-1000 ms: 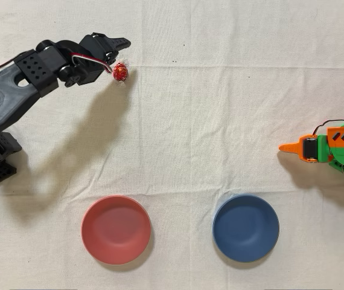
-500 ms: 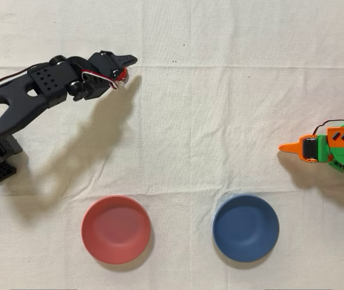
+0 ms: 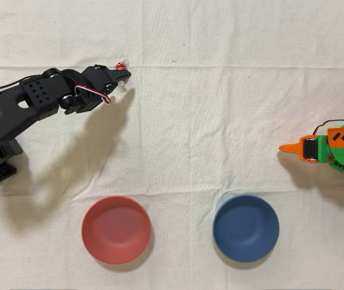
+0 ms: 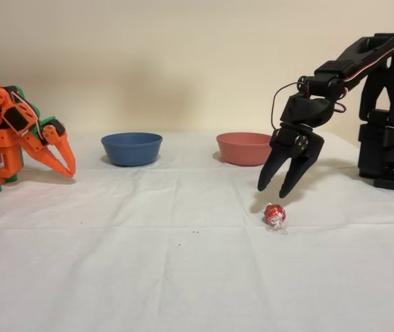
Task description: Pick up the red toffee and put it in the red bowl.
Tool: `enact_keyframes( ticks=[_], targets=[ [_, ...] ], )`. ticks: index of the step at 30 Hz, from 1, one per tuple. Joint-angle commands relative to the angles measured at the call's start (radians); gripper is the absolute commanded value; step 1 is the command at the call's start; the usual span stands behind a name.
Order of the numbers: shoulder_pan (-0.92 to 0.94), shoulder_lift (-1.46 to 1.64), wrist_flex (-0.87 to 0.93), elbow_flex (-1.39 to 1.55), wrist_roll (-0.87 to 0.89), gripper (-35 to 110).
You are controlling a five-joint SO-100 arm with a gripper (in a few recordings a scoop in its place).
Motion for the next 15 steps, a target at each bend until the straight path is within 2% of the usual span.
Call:
enact_keyframes(
  ticks=[1,15],
  targets=[
    [-0.012,0.084,0.002,-0.015,-0.009,28],
    [-0.048,-0.014,-0.014,-0.097,0.009,28]
  ],
)
